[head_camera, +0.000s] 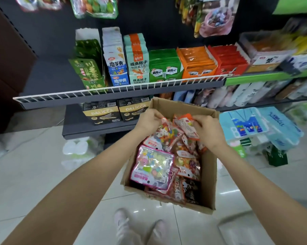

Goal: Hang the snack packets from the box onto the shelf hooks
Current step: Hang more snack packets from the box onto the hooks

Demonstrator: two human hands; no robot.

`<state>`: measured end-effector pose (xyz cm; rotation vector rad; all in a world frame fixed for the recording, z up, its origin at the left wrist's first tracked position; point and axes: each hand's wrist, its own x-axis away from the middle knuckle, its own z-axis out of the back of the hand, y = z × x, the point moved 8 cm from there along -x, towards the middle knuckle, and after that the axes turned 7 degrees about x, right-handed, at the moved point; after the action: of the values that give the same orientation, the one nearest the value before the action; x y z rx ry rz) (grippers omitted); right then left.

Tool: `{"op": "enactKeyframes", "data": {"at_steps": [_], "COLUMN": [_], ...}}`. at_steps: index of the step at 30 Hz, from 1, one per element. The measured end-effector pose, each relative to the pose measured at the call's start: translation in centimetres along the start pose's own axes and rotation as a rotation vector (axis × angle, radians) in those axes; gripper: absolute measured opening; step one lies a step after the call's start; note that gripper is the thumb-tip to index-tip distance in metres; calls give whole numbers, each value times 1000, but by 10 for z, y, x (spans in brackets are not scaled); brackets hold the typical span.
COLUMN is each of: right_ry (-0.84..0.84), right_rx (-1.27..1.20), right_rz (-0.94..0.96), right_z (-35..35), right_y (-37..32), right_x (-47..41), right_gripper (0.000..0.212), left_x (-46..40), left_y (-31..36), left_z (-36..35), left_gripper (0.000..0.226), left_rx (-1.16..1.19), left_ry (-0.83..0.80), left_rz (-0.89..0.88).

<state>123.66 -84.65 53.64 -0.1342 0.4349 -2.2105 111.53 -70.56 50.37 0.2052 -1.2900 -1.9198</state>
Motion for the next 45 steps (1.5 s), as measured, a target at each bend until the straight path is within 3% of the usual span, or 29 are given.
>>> {"op": "enactKeyframes", "data": {"at_steps": [6, 12, 15, 19, 24, 30, 33, 35, 39, 45], "right_ry": [147, 157, 121, 115, -3, 266, 281, 204, 225, 421], "right_rx": [-61, -276, -340, -232, -215, -32, -142, -251, -387, -241], "right_rz": [143, 259, 326, 359, 406, 445, 434, 430, 315, 243], "right_z": [56, 91, 98, 100, 87, 91, 84, 74, 66, 69], "right_y": [-54, -121, -162, -219, -297, -389, -423, -442, -461, -463], "right_x": [-25, -42, -48, -68, -96, -135, -160, -173, -195, -194], "right_gripper": [17, 10, 39, 19, 20, 15, 15, 15, 20, 22], "left_x": [8, 27, 33, 38, 45, 55, 55, 53, 50, 34], "left_y": [70, 104, 102, 91, 69, 61, 54, 47, 45, 50], "left_z": [50, 110, 149, 209, 308, 418, 459, 479, 496, 498], "left_gripper": [33, 34, 32, 29, 23, 24, 24, 23, 24, 23], "left_rx": [-190, -341, -329, -270, -229, -206, -199, -221, -399, -457], "left_ry": [180, 247, 305, 394, 565, 743, 823, 871, 867, 805], "left_rz": [-293, -419, -404, -358, -338, -427, -430, -412, -416, -476]}}
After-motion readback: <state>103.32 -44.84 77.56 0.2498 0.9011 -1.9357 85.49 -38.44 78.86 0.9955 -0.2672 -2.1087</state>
